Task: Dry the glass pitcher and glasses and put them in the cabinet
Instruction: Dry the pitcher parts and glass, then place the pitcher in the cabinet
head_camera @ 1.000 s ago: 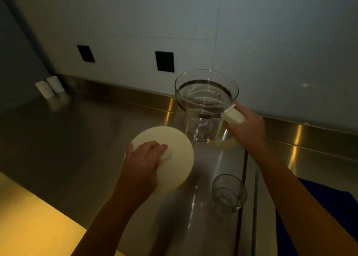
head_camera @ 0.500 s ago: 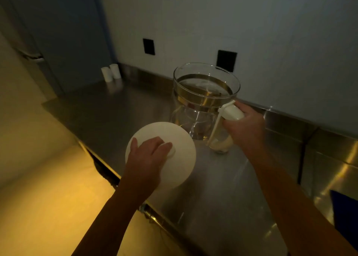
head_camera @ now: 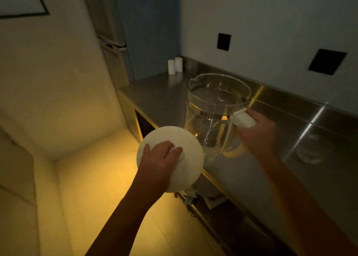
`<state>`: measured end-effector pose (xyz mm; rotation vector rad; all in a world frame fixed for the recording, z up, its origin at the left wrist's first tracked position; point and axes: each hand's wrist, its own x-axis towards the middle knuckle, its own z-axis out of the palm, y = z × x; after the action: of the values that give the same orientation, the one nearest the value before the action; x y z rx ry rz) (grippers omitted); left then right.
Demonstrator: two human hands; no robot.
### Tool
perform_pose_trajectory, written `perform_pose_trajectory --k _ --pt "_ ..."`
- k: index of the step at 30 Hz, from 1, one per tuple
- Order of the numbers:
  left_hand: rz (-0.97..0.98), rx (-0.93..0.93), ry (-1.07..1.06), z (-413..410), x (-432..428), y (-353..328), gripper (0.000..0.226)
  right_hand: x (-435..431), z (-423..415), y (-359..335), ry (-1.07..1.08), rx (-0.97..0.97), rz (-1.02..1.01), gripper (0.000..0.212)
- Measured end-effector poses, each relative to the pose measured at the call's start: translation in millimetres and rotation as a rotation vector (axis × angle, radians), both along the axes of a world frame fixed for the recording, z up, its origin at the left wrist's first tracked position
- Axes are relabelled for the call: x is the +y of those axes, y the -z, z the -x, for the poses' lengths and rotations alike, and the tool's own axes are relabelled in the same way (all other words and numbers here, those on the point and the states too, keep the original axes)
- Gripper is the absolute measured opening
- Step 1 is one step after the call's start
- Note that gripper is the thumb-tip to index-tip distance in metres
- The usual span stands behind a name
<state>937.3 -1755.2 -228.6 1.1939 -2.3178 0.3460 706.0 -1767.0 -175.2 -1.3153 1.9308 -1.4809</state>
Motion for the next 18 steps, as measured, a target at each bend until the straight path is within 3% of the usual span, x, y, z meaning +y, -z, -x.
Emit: perform_pose_trajectory --k 8,18 --pt "-0.026 0.01 -0.114 -94.4 -22.9 14.9 0.068 -43.3 -97.6 13.8 -0.089 0.022 -0.058 0.061" --pt "-0.222 0.041 -0.176 -153.4 -95.6 22.4 0.075 -128.4 -161.7 26.3 -0.184 0.051 -0.122 0.059"
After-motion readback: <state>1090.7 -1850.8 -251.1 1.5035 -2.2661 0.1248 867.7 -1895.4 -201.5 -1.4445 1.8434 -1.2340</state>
